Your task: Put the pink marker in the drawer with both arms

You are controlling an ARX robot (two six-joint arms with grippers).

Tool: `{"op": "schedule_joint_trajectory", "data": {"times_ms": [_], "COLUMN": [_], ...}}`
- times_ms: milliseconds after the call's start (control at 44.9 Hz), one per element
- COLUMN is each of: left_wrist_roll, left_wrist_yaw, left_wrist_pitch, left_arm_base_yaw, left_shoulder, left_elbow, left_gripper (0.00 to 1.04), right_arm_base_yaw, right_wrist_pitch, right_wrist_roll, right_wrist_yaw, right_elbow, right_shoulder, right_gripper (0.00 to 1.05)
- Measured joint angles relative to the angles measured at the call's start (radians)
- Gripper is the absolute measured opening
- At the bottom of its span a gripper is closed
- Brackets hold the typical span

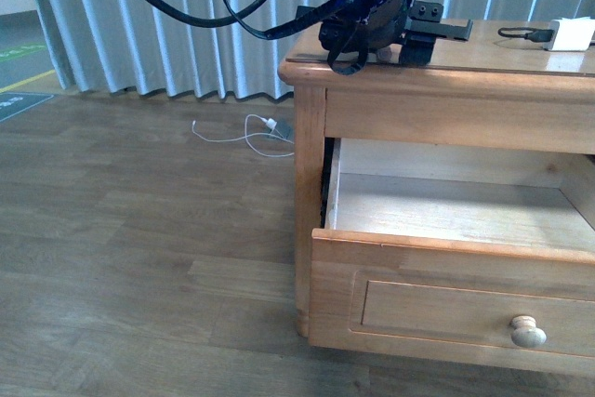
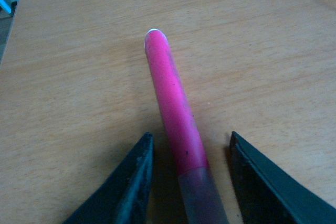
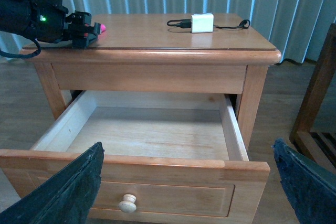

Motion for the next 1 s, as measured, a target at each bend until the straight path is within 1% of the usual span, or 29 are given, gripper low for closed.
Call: {"op": "schedule_joint_trajectory", "data": {"times_ms": [45, 134, 200, 356, 601, 780, 869, 1002], "left_wrist_roll": [0.002, 0.004, 0.004, 0.003, -0.009, -0.009, -0.003, 0.027], "left_wrist_yaw": [-0.001, 0.000, 0.008, 0.012, 0.048, 0.160, 0.208, 0.305], "left_wrist_pitch": [0.009, 0.029, 0.045, 0.093, 0.246, 0.386, 0.415, 0.436], "left_arm_base_yaw": [0.002, 0.011, 0.016, 0.029, 0.064, 0.089, 0.088, 0.076], "left_shoulder": [-0.012, -0.034, -0.048, -0.091, -0.229, -0.450, -0.523, -0.608], "left_elbow": [-0.023, -0.063, -0.089, -0.170, -0.417, -0.697, -0.779, -0.889], "left_gripper": [0.36, 0.22, 0.16, 0.15, 0.15, 0.15, 0.15, 0.15], "right_arm_base_yaw": [0.000, 0.000, 0.000, 0.000, 0.000, 0.000, 0.000, 0.000], "right_wrist_pitch": [0.000, 0.000, 0.000, 0.000, 0.000, 0.000, 0.000, 0.000], "right_wrist_roll": [0.000, 0.000, 0.000, 0.000, 0.000, 0.000, 0.000, 0.000], "right_wrist_yaw": [0.000, 0.000, 0.000, 0.000, 0.000, 0.000, 0.000, 0.000], "right_elbow": [0.000, 0.000, 0.000, 0.000, 0.000, 0.000, 0.000, 0.000], "right_shoulder": [0.000, 0.000, 0.000, 0.000, 0.000, 0.000, 0.000, 0.000], "right_gripper": [0.96, 0.96, 0.96, 0.96, 0.96, 0.96, 0.96, 0.96]}}
